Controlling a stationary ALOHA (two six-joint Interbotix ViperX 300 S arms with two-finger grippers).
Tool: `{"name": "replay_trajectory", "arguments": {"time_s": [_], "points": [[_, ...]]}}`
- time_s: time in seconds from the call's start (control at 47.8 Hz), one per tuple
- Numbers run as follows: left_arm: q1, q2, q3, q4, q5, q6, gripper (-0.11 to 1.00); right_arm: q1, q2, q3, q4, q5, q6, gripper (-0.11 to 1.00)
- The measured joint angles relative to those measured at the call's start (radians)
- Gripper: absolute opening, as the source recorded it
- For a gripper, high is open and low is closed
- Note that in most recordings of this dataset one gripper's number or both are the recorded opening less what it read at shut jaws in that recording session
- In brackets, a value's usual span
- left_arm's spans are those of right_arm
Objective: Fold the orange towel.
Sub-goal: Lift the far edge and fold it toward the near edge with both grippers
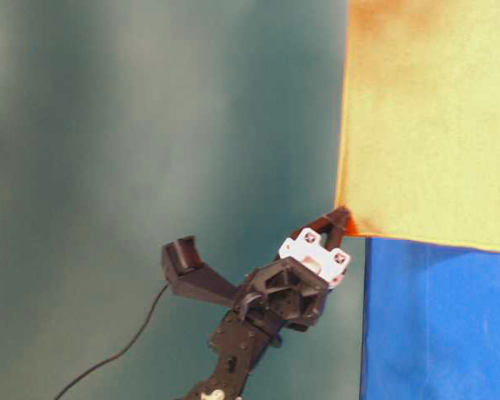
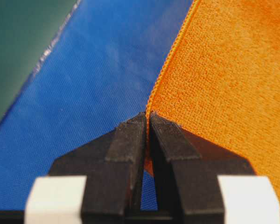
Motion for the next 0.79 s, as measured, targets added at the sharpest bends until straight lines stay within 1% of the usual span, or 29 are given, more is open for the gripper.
{"name": "replay_trajectory", "arguments": {"time_s": [0.167, 0.293, 0.377, 0.46, 0.565, 0.669, 0.732, 0.795], "points": [[-0.003, -0.003, 0.000, 0.000, 0.034, 0.000, 0.00, 0.005, -0.051, 0.003, 0.000, 0.044, 0.002, 0.02], [-0.029, -0.006, 0.000, 0.000, 0.064, 0.002, 0.00, 0.015, -0.055, 0.005, 0.000, 0.104, 0.003, 0.02], [-0.052, -0.017, 0.000, -0.002, 0.091, 0.002, 0.00, 0.038, -0.061, 0.011, 0.000, 0.133, 0.008, 0.02], [-0.069, -0.037, 0.000, 0.000, 0.133, 0.002, 0.00, 0.077, -0.080, 0.018, 0.005, 0.160, 0.026, 0.02], [-0.100, -0.075, 0.002, 0.000, 0.199, 0.002, 0.00, 0.147, -0.127, 0.032, 0.009, 0.218, 0.081, 0.02], [-0.150, -0.114, 0.011, 0.000, 0.265, 0.002, 0.00, 0.222, -0.193, 0.046, 0.012, 0.293, 0.129, 0.02], [-0.189, -0.129, 0.026, 0.000, 0.290, 0.000, 0.00, 0.267, -0.236, 0.054, 0.014, 0.350, 0.170, 0.02], [-0.227, -0.135, 0.037, 0.000, 0.304, -0.005, 0.00, 0.331, -0.288, 0.058, 0.015, 0.410, 0.221, 0.02]]}}
